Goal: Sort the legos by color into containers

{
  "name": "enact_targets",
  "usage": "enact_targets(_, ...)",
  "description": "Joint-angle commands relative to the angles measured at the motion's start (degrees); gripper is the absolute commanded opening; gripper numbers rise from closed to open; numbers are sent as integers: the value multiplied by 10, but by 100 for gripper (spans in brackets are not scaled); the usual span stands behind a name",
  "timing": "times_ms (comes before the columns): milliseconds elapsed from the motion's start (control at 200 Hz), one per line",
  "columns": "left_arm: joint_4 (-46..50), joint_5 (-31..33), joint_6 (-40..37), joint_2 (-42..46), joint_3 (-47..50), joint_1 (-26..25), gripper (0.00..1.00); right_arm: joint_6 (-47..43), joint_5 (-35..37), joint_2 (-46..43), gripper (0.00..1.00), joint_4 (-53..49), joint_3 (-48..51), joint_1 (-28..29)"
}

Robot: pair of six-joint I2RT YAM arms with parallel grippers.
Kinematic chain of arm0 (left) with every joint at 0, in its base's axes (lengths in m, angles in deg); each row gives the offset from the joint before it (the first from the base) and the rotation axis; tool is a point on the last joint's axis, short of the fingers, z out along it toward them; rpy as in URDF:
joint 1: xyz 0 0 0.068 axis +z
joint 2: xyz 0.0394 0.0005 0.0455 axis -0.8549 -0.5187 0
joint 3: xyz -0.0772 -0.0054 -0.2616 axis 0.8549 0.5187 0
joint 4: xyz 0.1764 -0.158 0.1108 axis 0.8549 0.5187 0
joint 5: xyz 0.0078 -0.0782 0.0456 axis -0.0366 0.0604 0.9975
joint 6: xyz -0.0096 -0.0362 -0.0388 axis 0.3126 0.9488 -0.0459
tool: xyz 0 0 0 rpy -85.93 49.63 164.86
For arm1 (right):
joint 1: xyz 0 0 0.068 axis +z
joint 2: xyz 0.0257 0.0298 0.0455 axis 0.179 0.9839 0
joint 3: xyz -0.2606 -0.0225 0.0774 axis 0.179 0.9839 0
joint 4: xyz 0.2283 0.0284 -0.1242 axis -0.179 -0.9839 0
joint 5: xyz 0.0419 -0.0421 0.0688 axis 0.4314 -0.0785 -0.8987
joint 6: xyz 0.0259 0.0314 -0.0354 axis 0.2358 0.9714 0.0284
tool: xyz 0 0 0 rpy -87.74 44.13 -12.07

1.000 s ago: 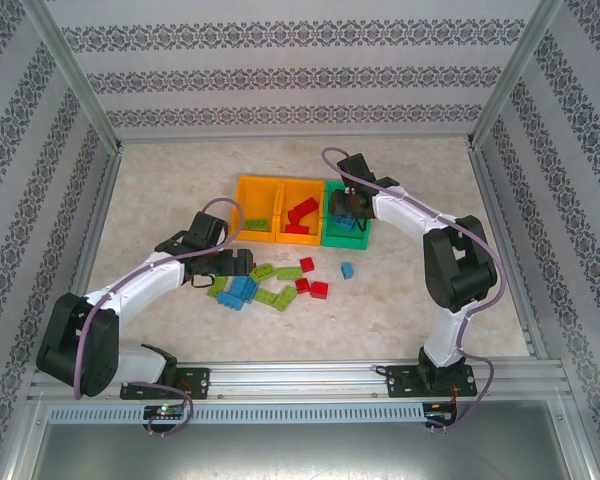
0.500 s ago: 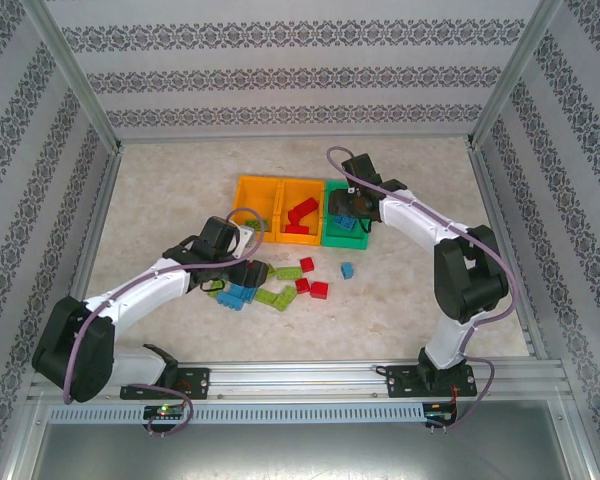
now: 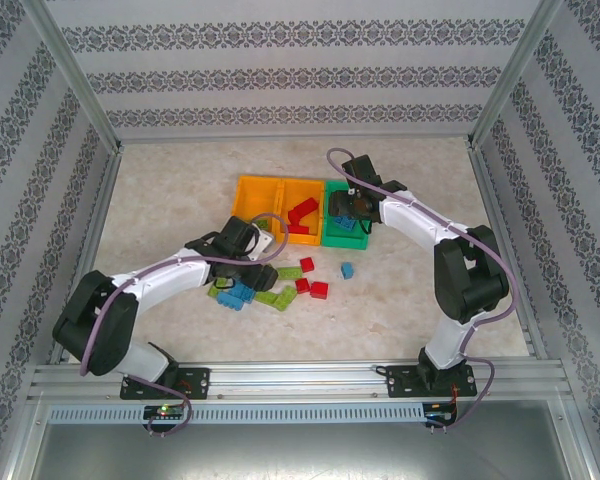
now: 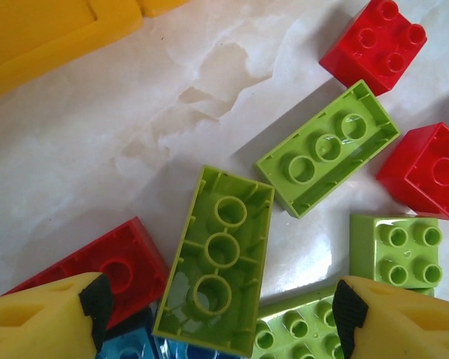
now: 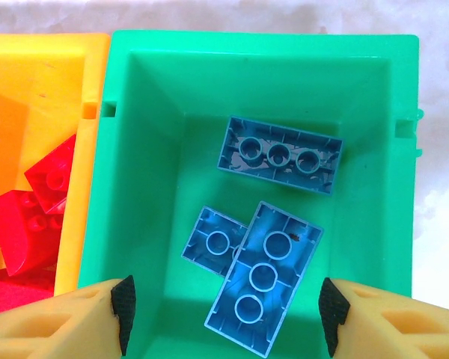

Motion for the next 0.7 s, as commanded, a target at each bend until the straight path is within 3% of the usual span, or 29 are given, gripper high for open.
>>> enact_targets(0,26,23,-24,-17,-19,-12,79,-10,-8,-14,68,3,6,-7)
enact_targets(385,62,55,-33,-62,-50,-33,69,-9,-16,-14,69,5,8,-13)
enact_targets(699,77,71,-37,-88,-66,-46,52,-8,-21,-18,69,9,13,-17)
